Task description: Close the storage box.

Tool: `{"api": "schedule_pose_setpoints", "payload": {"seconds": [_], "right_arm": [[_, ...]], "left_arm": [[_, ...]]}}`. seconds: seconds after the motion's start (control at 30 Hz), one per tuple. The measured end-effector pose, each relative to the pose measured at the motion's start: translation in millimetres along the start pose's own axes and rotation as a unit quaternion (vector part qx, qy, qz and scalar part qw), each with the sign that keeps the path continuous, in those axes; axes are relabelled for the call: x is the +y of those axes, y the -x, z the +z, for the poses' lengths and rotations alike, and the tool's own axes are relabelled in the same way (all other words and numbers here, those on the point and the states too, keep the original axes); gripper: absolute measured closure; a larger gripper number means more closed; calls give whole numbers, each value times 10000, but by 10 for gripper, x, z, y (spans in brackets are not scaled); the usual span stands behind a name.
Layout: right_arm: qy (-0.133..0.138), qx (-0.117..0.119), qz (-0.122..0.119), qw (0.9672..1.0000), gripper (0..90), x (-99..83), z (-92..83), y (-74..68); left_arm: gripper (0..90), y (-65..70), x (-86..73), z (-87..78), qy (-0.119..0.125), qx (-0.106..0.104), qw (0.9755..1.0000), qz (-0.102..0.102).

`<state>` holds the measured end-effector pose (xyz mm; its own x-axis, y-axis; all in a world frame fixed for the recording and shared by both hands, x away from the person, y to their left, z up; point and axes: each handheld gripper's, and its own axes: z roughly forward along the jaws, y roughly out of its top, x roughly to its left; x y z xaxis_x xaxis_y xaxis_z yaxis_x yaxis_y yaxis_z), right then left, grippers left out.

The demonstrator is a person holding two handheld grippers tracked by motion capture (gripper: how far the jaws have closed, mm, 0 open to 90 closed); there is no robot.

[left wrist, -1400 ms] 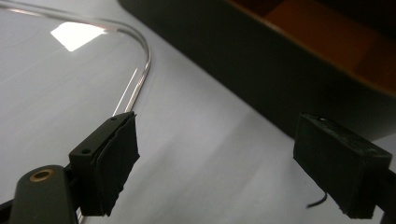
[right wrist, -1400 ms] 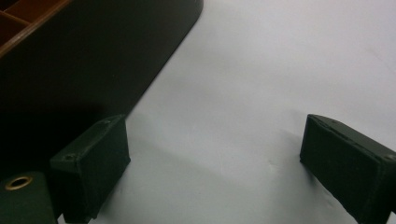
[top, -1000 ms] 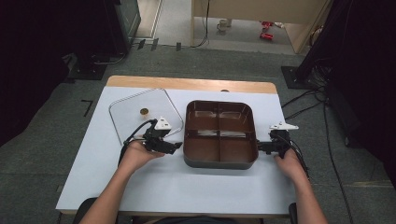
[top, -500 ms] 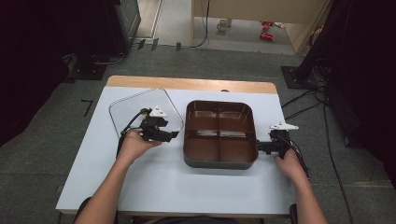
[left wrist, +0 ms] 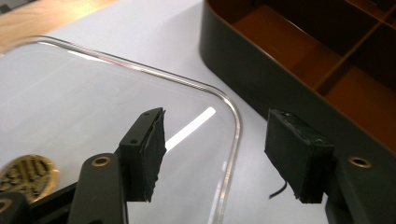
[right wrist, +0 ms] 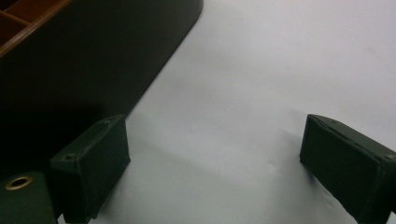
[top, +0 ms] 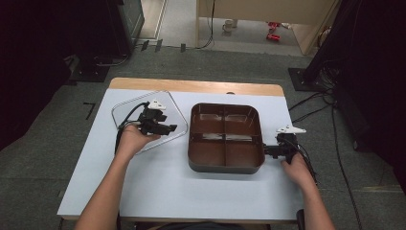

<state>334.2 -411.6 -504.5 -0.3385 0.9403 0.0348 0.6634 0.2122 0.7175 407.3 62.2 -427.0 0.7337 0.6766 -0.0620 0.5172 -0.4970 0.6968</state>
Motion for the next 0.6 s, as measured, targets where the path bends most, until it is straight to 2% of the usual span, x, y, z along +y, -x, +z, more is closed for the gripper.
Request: {"api": "schedule_pose_setpoints", "payload": {"seconds": [0.17, 0.23, 0.3, 0.47, 0.6], "right_arm": [[-1, 0, 2, 10000, 77, 0, 0, 0], [-1, -1, 3, 10000, 77, 0, 0, -1], [-1, 1, 2, 10000, 77, 0, 0, 0], [-1, 0, 2, 10000, 77, 0, 0, 0], [-2, 0, 5, 10000, 77, 0, 0, -1]], "left_arm": [[417, -117, 26, 18, -46, 16, 10000, -40], [419, -174, 41, 13, 22, 27, 9999, -102], [422, -236, 56, 6, 69, 125, 9998, -114], [435, -412, 61, 22, 156, 199, 9988, -408], [426, -514, -2, 49, 72, 321, 9981, -523]]}}
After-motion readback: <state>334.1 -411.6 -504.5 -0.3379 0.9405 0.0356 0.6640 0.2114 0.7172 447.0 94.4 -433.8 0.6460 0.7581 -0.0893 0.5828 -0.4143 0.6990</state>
